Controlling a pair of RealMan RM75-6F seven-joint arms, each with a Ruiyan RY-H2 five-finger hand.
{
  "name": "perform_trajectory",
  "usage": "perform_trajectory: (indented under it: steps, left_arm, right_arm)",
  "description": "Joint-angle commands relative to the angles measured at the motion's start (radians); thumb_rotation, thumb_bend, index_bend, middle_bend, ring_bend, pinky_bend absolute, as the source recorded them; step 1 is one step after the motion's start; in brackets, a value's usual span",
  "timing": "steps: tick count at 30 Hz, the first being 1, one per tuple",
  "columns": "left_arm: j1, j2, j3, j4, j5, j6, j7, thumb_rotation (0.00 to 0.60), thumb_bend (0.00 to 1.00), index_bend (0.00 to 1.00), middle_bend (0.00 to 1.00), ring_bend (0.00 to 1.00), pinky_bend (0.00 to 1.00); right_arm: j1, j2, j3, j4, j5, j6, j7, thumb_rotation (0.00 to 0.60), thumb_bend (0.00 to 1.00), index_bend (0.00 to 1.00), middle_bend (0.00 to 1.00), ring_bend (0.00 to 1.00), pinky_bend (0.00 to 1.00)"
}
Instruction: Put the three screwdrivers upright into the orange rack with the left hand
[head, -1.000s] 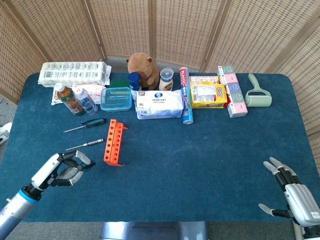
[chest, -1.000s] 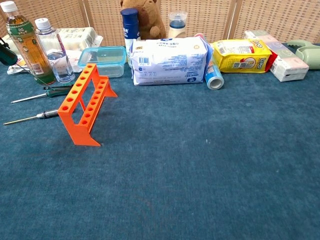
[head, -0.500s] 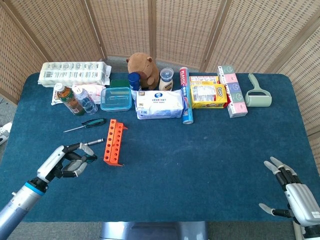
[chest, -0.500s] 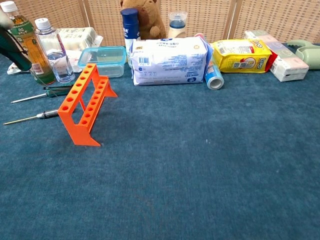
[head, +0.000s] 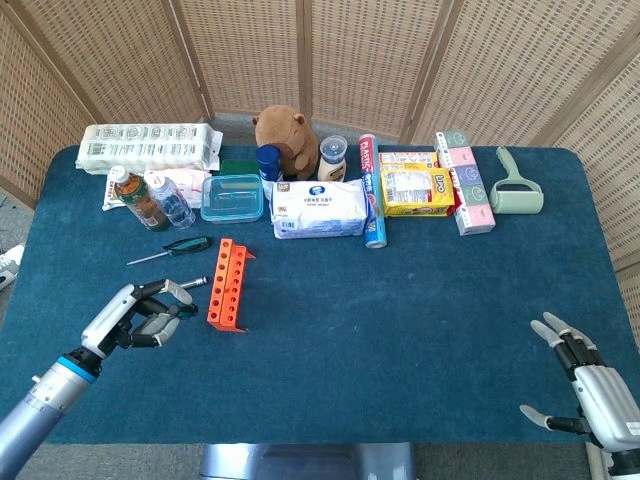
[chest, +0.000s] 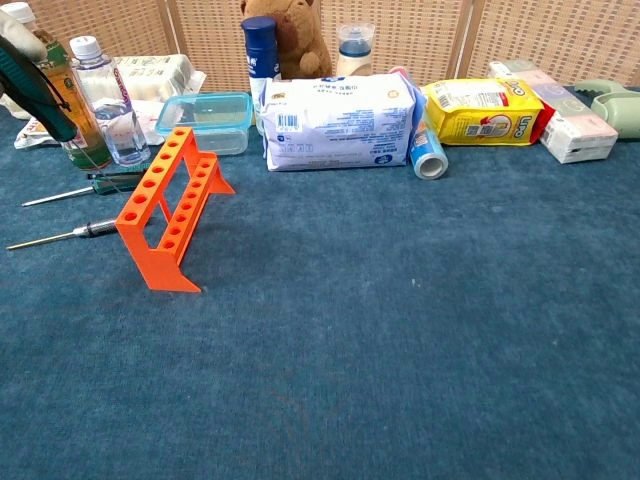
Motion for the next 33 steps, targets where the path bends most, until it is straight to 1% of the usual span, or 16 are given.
perform_trajectory:
  steps: [1,5,26,33]
  left_arm:
    - [-0.008,-0.004,-0.008,0.007,-0.021,-0.030,-0.012,0.600,0.49,0.46,0.91,0.88,0.92]
    - [-0.014,-0.014,-0.017,0.022,-0.033,-0.057,-0.025,0.600,0.50,0.46,0.91,0.88,0.92]
    - [-0.003,-0.038,-0.043,0.037,-0.048,-0.095,-0.022,0.600,0.49,0.46,0.91,0.88,0.92]
    - [-0.003,-0.052,-0.054,0.050,-0.070,-0.115,-0.016,0.600,0.50,0.46,0.91,0.88,0.92]
  right_arm:
    - [0.000,0.000,-0.001,0.000,0.001,-0.002,-0.003,0.600,0.00,0.07,0.00,0.02,0.04]
    - [0.001,0.000,-0.001,-0.002,0.002,-0.005,-0.005,0.600,0.00,0.07,0.00,0.02,0.04]
    - [0.001,0.003,0.000,-0.001,0.002,-0.003,0.001,0.600,0.00,0.07,0.00,0.02,0.04]
    - [0.001,0.003,0.000,0.000,0.002,-0.004,0.003,0.600,0.00,0.07,0.00,0.02,0.04]
